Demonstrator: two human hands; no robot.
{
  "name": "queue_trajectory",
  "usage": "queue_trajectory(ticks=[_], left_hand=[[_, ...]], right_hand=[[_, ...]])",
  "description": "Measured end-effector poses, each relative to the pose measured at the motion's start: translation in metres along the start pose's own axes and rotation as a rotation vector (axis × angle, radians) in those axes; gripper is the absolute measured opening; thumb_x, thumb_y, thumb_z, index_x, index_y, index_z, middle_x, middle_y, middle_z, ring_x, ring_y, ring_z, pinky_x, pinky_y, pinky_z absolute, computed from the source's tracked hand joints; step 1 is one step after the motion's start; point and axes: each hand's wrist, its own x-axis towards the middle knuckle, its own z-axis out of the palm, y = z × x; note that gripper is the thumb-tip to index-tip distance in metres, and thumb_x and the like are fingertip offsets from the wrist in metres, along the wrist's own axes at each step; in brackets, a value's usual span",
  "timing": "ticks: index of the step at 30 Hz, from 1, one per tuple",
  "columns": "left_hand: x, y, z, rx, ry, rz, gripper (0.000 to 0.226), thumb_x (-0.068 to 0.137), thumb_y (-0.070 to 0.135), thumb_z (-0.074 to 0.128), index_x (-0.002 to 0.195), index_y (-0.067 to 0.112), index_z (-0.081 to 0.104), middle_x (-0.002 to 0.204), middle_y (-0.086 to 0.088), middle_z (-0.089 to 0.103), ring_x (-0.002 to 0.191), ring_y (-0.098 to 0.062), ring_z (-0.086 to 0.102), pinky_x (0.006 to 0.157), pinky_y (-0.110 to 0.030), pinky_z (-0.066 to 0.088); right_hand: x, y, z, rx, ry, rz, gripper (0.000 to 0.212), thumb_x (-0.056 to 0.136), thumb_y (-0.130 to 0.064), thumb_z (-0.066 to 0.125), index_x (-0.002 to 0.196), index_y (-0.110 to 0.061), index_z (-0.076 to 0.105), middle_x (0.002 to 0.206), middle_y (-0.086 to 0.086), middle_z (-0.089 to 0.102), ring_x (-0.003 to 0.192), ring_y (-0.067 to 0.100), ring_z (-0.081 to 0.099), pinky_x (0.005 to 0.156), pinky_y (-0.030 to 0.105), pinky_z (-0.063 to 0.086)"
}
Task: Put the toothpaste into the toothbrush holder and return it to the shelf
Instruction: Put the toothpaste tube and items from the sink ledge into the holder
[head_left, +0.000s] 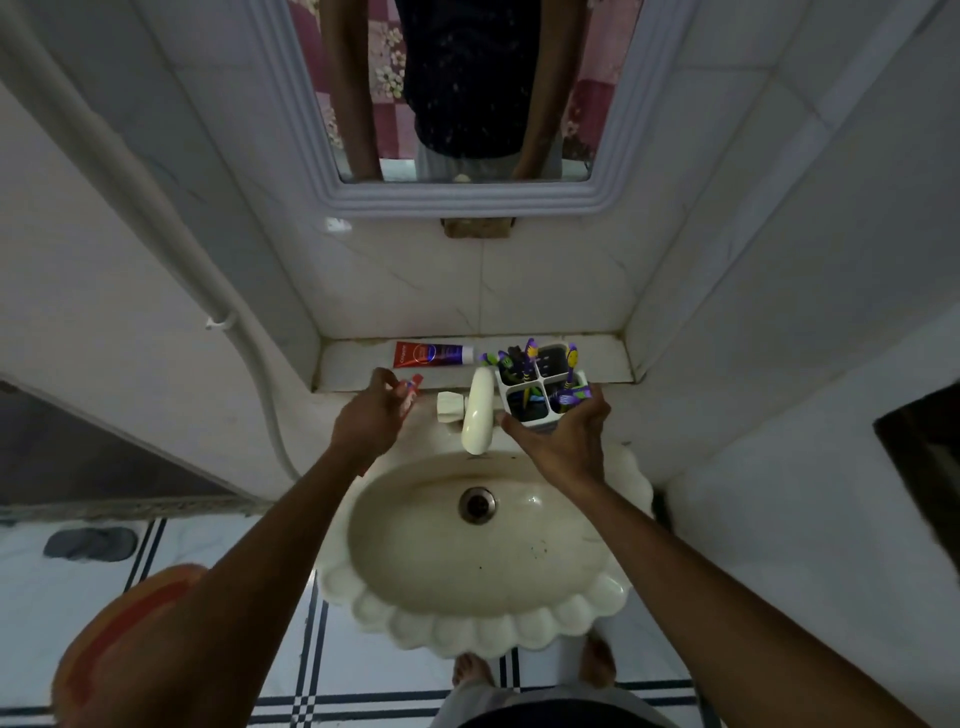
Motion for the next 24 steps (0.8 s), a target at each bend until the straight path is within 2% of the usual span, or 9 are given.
queue_trajectory(ticks=[4, 6, 8, 9, 11, 14, 16, 20, 24], left_hand=[[-0.012, 0.042, -0.042, -0.668, -0.145, -0.275, 0.04, 0.112, 0.036, 0.053, 0.146, 0.017, 0.044, 0.12, -0.023, 0.07, 0.081, -0.026, 0.075, 0.064, -0.036, 0.06], [-0.015, 0.067, -0.067, -0.851, -0.241, -0.242, 0.047, 0.105, 0.018, 0.068, 0.148, 0.019, 0.05, 0.12, -0.019, 0.074, 0.086, -0.025, 0.077, 0.067, -0.034, 0.063], [-0.016, 0.09, -0.088, -0.916, -0.372, -0.111, 0.066, 0.093, 0.006, 0.079, 0.151, 0.026, 0.053, 0.133, -0.011, 0.072, 0.104, -0.026, 0.076, 0.086, -0.04, 0.065], [-0.017, 0.103, -0.096, -0.838, -0.42, -0.036, 0.071, 0.09, 0.007, 0.083, 0.151, 0.03, 0.054, 0.138, -0.005, 0.069, 0.113, -0.025, 0.073, 0.092, -0.043, 0.063], [-0.02, 0.135, -0.104, -0.543, -0.395, 0.092, 0.067, 0.087, 0.014, 0.087, 0.146, 0.027, 0.058, 0.129, 0.005, 0.068, 0.111, -0.015, 0.069, 0.085, -0.033, 0.06], [-0.017, 0.181, -0.096, -0.105, -0.139, 0.284, 0.041, 0.086, 0.018, 0.088, 0.124, 0.013, 0.073, 0.112, 0.003, 0.069, 0.098, -0.012, 0.067, 0.072, -0.018, 0.049], [-0.014, 0.198, -0.081, 0.074, -0.038, 0.383, 0.027, 0.087, 0.017, 0.086, 0.112, 0.011, 0.077, 0.109, -0.002, 0.072, 0.099, -0.017, 0.067, 0.076, -0.022, 0.049], [-0.006, 0.216, -0.061, 0.164, -0.005, 0.443, 0.016, 0.091, 0.019, 0.079, 0.105, 0.011, 0.077, 0.104, -0.008, 0.077, 0.097, -0.027, 0.07, 0.084, -0.041, 0.059], [-0.002, 0.23, -0.052, 0.126, 0.008, 0.533, 0.016, 0.094, 0.02, 0.078, 0.107, 0.012, 0.074, 0.101, -0.008, 0.078, 0.092, -0.026, 0.072, 0.08, -0.042, 0.061]], right_hand=[[0.002, 0.002, 0.0, -0.003, -0.031, 0.003, 0.126, 0.063, -0.073, 0.098, 0.151, -0.022, 0.024, 0.138, -0.005, 0.031, 0.143, 0.02, 0.045, 0.104, 0.041, 0.054], [0.003, 0.004, -0.002, -0.008, -0.05, 0.015, 0.131, 0.059, -0.081, 0.094, 0.152, -0.021, 0.024, 0.142, -0.003, 0.033, 0.144, 0.021, 0.046, 0.104, 0.041, 0.055], [0.004, 0.005, -0.002, -0.004, -0.052, 0.032, 0.136, 0.054, -0.086, 0.091, 0.153, -0.021, 0.025, 0.143, -0.002, 0.034, 0.143, 0.022, 0.049, 0.106, 0.044, 0.058], [0.005, 0.007, -0.001, 0.006, -0.052, 0.035, 0.137, 0.052, -0.086, 0.092, 0.153, -0.022, 0.026, 0.143, -0.001, 0.034, 0.141, 0.022, 0.051, 0.107, 0.046, 0.06], [0.006, 0.009, -0.002, 0.022, -0.049, 0.028, 0.139, 0.049, -0.085, 0.094, 0.153, -0.022, 0.027, 0.143, -0.001, 0.035, 0.139, 0.023, 0.052, 0.107, 0.048, 0.061], [0.007, 0.01, -0.007, 0.034, -0.059, 0.006, 0.129, 0.05, -0.078, 0.098, 0.146, -0.023, 0.032, 0.139, -0.004, 0.037, 0.136, 0.022, 0.055, 0.104, 0.046, 0.061], [0.008, 0.01, -0.011, 0.038, -0.05, -0.004, 0.121, 0.052, -0.072, 0.102, 0.14, -0.025, 0.035, 0.136, -0.005, 0.039, 0.13, 0.021, 0.058, 0.099, 0.042, 0.062], [0.01, 0.009, -0.014, 0.032, -0.047, 0.002, 0.119, 0.049, -0.07, 0.101, 0.138, -0.023, 0.038, 0.134, -0.004, 0.041, 0.126, 0.023, 0.06, 0.098, 0.044, 0.063], [0.013, 0.008, -0.018, 0.071, -0.043, 0.028, 0.121, 0.05, -0.068, 0.102, 0.141, -0.019, 0.04, 0.135, -0.004, 0.043, 0.124, 0.023, 0.062, 0.101, 0.044, 0.063]])
